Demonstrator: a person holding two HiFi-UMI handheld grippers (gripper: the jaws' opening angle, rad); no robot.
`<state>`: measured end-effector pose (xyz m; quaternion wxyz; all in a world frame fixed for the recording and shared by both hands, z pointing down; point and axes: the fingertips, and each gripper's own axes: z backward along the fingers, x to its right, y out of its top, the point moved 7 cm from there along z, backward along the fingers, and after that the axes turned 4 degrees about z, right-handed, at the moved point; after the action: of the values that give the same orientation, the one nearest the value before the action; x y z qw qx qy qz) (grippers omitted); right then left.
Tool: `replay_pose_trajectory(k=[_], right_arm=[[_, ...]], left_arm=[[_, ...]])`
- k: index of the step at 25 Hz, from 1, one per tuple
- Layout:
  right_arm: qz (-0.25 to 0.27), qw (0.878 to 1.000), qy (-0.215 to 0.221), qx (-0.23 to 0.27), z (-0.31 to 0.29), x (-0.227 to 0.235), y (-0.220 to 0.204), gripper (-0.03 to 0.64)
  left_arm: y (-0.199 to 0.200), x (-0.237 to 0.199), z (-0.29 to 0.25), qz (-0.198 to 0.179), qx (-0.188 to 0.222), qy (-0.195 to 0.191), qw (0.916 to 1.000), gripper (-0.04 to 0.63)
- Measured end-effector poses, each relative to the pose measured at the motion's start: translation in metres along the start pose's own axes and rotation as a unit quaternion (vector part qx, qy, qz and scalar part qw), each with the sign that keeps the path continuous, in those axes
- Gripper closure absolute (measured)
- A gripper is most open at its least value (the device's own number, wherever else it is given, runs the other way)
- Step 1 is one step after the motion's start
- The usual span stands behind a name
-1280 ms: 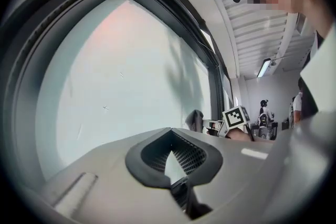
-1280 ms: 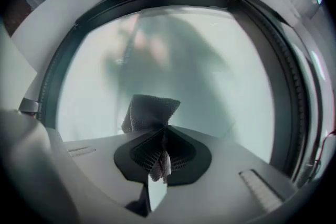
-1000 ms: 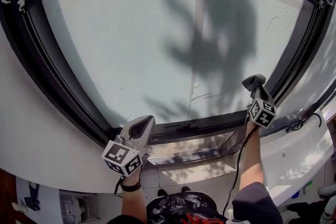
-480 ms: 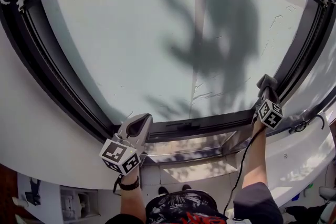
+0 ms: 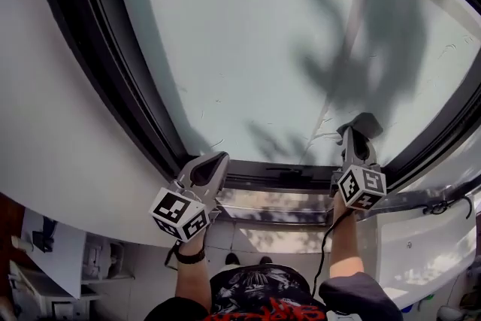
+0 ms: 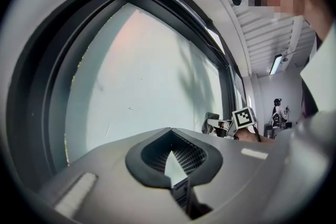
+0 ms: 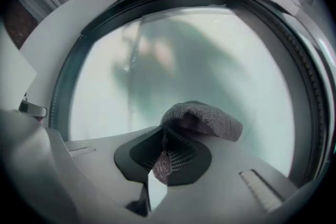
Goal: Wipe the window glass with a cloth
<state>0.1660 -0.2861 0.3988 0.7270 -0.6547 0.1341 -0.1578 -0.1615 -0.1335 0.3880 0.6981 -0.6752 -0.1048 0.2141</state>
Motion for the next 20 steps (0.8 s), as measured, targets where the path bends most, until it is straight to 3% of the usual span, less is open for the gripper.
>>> replay_pose_trajectory(k=[4,9,15,20], right_arm=[[-0.016,0.994,0.108,-0.001,-0.022,-0.099,-0.01,0.6],[-0.029,0.971,0.237,-0.024,-0.047,-0.215,-0.036,0.6],[-0.046,0.939,0.337,-0.045,-0.065,-0.337,-0.052,0.6],[-0.037,0.915,0.397,-0.065,-0.077,-0.409,-0.067,0.6]], left_arm=[[0.008,-0.02,0.043,-0.004,0.015,0.055,0.9984,0.601],[0.01,-0.039,0.088,-0.004,0.028,0.122,0.9921,0.601],[0.015,-0.049,0.129,-0.006,0.036,0.166,0.9854,0.601],[0.016,-0.053,0.145,-0.011,0.041,0.188,0.9813,0.601]])
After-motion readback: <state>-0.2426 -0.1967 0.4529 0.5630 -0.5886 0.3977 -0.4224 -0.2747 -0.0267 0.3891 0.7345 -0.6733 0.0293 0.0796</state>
